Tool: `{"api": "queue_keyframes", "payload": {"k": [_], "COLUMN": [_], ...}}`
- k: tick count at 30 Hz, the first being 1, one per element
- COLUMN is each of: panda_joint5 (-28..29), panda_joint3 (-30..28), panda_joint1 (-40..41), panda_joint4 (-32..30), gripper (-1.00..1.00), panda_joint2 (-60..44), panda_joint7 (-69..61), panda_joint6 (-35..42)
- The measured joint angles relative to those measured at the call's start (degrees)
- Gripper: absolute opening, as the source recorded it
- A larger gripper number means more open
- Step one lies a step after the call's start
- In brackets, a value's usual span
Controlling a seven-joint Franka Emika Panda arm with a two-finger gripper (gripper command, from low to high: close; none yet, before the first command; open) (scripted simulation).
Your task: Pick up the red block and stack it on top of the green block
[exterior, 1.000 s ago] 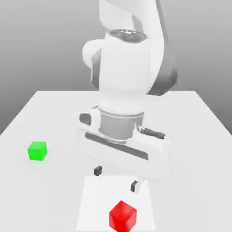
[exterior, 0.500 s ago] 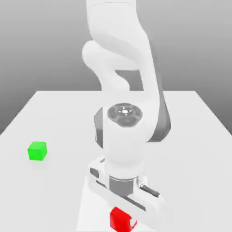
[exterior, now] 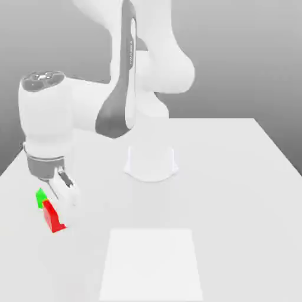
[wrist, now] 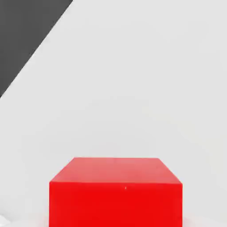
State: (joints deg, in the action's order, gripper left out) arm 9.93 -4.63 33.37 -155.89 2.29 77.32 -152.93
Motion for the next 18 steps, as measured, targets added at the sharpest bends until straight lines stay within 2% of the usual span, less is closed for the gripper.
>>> {"api": "queue_keyframes", "payload": {"k": [7, 11, 14, 15, 18], "panda_joint5": [-0.95, -4.25, -9.61, -11.69, -11.69], "panda_joint3": [-10.74, -12.96, -12.66, -11.91, -11.91], "panda_joint1": [9.42, 9.02, 7.94, 8.00, 7.47], "panda_joint4": [-9.71, -10.61, -10.47, -10.41, -10.41], "gripper": [-1.00, -1.00, -1.00, 1.00, 1.00], "panda_joint2": [10.27, 4.80, -1.42, -3.23, -3.23], "panda_joint7": [-10.18, -13.57, -17.33, -18.77, -18.77], "panda_joint6": [-0.33, -6.73, -12.61, -14.27, -14.27]}}
